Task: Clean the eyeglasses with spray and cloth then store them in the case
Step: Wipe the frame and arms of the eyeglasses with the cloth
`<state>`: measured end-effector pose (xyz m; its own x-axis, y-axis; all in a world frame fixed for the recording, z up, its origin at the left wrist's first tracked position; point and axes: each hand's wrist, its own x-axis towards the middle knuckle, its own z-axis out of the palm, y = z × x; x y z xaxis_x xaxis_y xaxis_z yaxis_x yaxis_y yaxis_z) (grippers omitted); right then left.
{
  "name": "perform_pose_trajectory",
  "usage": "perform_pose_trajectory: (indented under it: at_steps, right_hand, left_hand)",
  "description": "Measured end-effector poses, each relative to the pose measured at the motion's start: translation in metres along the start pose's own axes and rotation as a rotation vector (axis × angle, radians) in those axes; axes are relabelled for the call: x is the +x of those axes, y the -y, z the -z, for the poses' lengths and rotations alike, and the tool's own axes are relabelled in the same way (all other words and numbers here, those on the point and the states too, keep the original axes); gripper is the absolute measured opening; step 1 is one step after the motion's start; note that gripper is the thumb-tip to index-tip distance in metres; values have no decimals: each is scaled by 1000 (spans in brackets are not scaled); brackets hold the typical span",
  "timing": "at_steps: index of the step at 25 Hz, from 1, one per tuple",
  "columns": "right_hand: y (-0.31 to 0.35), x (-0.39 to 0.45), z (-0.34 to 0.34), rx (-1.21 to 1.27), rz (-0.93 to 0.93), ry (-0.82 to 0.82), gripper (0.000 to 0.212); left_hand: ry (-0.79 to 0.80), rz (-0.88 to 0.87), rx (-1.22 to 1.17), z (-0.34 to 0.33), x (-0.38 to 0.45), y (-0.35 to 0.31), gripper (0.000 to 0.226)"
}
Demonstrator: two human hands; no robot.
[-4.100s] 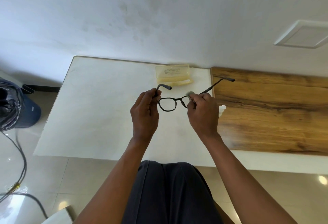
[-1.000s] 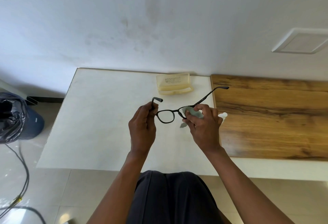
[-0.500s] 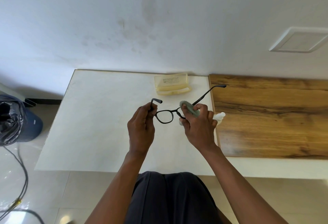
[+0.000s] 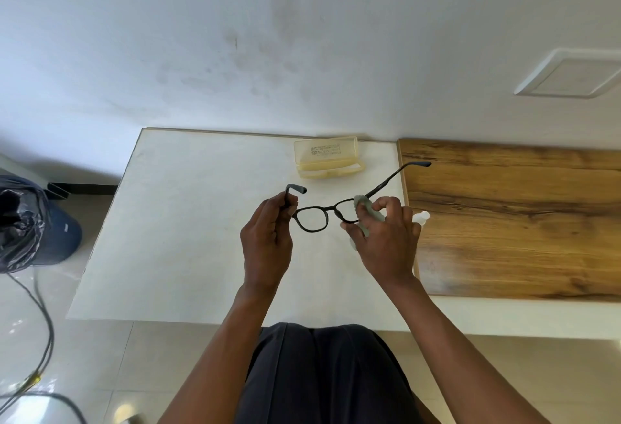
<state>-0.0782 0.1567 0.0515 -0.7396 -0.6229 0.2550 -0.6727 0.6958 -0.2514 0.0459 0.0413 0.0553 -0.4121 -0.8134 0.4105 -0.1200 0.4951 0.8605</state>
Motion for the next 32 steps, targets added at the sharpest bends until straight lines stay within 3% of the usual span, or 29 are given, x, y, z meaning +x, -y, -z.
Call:
perform_pose_trajectory:
  at_steps: [5, 16, 24, 27, 32]
  right_hand:
    - [1, 3, -6, 138, 46, 176, 39]
    - [-2, -2, -11, 306, 193, 8, 13]
    - [-12, -14, -14, 712, -42, 78, 11]
    - [-19, -22, -22, 700, -147, 113, 13]
    - [-23, -31, -33, 690, -266, 357, 16]
  left_hand:
    - [-3, -10, 14, 1, 4, 1, 17]
    - [-13, 19, 27, 3, -1, 9, 18]
    - [-38, 66, 48, 5, 2, 13, 18]
    - [-48, 98, 35, 7, 2, 15, 17]
    - [-55, 122, 28, 8, 0, 16, 17]
